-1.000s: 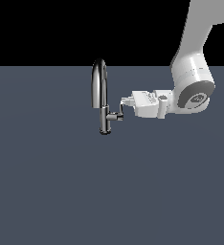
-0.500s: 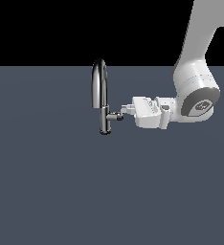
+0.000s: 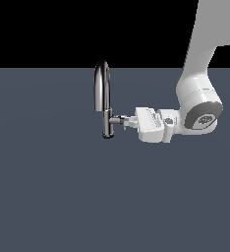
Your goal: Turn on the faucet by rotating a designated handle.
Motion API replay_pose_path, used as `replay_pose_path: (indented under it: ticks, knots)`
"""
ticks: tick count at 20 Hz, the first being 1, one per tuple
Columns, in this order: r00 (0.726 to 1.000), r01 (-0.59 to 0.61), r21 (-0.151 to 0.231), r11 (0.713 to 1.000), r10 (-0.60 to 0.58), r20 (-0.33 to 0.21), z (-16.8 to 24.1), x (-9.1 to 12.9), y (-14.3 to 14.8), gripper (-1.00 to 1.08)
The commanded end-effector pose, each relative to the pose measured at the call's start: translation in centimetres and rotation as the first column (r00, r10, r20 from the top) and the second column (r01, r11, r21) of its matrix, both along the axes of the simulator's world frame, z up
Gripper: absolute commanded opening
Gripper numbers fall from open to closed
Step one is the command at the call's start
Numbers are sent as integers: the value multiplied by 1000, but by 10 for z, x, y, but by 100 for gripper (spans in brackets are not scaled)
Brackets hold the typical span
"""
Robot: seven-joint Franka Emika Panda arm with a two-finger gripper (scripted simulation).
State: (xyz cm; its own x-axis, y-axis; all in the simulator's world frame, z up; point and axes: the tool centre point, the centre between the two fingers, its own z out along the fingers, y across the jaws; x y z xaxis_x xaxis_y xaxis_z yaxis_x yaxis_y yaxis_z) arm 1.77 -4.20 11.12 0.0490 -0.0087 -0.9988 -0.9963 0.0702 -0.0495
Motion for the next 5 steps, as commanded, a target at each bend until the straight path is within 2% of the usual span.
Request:
replay_pose_path:
  ticks: [1, 5]
  knots:
    - [1000, -6, 5, 1000, 6, -26, -28, -9, 6, -100]
    - [999, -10, 7, 1000, 10, -31, -46, -13, 8, -100]
